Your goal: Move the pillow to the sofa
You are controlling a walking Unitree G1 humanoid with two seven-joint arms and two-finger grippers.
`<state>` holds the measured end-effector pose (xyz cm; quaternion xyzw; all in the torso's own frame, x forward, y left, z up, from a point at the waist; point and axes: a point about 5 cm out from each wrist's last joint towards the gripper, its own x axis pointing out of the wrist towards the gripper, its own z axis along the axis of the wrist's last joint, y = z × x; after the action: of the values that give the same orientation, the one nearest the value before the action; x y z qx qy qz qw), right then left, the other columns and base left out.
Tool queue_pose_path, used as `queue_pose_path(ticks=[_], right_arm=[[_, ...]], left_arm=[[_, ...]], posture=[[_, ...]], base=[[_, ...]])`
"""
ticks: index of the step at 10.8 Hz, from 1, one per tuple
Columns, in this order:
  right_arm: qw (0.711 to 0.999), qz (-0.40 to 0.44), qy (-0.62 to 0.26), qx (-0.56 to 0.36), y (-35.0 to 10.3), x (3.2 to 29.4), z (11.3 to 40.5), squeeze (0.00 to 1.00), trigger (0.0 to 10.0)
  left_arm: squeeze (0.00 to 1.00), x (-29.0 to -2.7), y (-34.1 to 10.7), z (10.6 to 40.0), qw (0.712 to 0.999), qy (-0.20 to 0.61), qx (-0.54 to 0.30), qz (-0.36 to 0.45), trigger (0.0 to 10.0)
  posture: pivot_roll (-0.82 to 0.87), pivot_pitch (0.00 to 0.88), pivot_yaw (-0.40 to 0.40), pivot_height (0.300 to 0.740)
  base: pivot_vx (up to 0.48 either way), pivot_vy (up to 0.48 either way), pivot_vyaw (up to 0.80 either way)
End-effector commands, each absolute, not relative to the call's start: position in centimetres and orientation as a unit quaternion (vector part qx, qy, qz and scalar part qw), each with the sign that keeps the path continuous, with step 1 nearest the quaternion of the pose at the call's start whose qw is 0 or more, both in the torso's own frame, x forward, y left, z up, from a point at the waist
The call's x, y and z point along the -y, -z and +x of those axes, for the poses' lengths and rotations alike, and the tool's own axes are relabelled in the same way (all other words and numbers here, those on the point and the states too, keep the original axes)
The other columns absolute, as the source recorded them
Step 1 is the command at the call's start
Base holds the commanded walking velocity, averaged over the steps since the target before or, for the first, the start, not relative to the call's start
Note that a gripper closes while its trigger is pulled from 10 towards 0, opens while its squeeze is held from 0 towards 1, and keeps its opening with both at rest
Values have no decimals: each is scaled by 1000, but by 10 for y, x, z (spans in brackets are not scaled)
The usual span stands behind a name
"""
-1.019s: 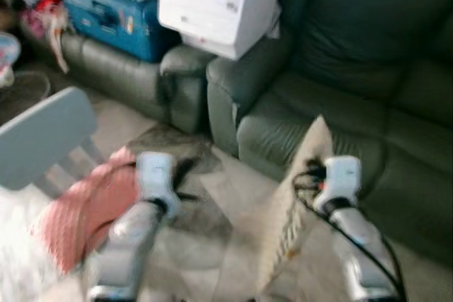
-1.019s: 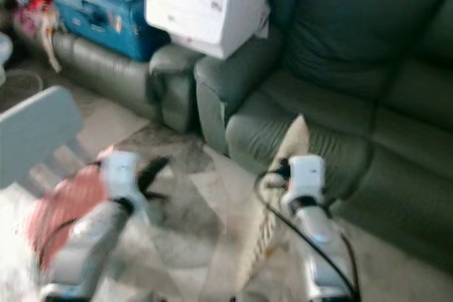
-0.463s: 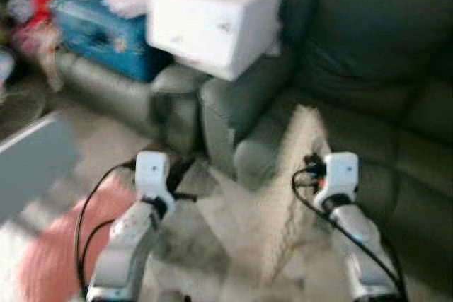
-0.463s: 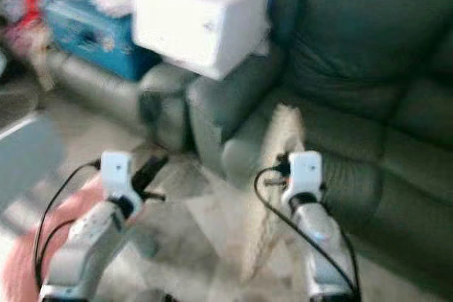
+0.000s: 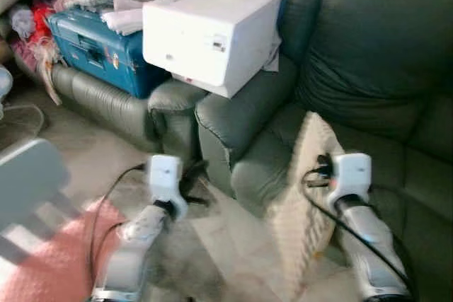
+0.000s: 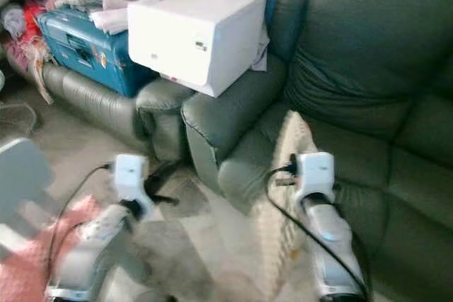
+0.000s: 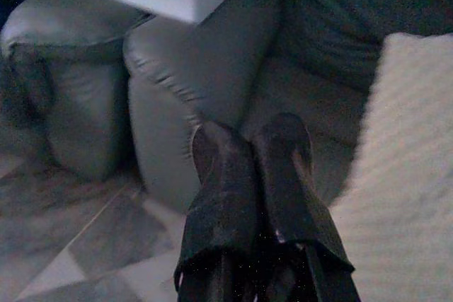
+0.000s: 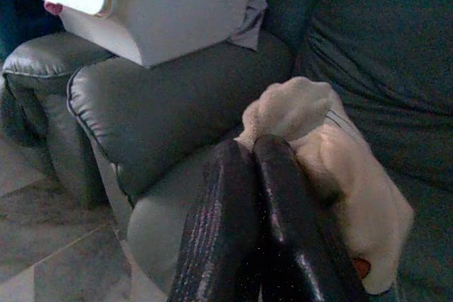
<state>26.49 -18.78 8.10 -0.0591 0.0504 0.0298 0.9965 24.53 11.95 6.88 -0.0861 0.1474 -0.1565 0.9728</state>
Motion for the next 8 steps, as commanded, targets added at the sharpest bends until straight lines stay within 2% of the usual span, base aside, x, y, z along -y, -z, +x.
queue_pose_path(ticks=[1,4,8], right_arm=[[997,-70,-13,-11,-97,196,271,0,10000],[997,-77,-8,0,-104,198,284,0,10000],[997,-77,-5,16,-114,197,303,0,10000]], left_arm=[[0,-110,-73,247,970,176,-141,-90,10000],[0,-110,-74,247,969,179,-142,-91,10000],[0,-107,-72,245,967,183,-152,-90,10000]], posture=[[-38,0,-17,740],[-33,0,-21,740],[-27,0,-25,740]], base=[[379,0,0],[374,0,0],[0,0,-800]])
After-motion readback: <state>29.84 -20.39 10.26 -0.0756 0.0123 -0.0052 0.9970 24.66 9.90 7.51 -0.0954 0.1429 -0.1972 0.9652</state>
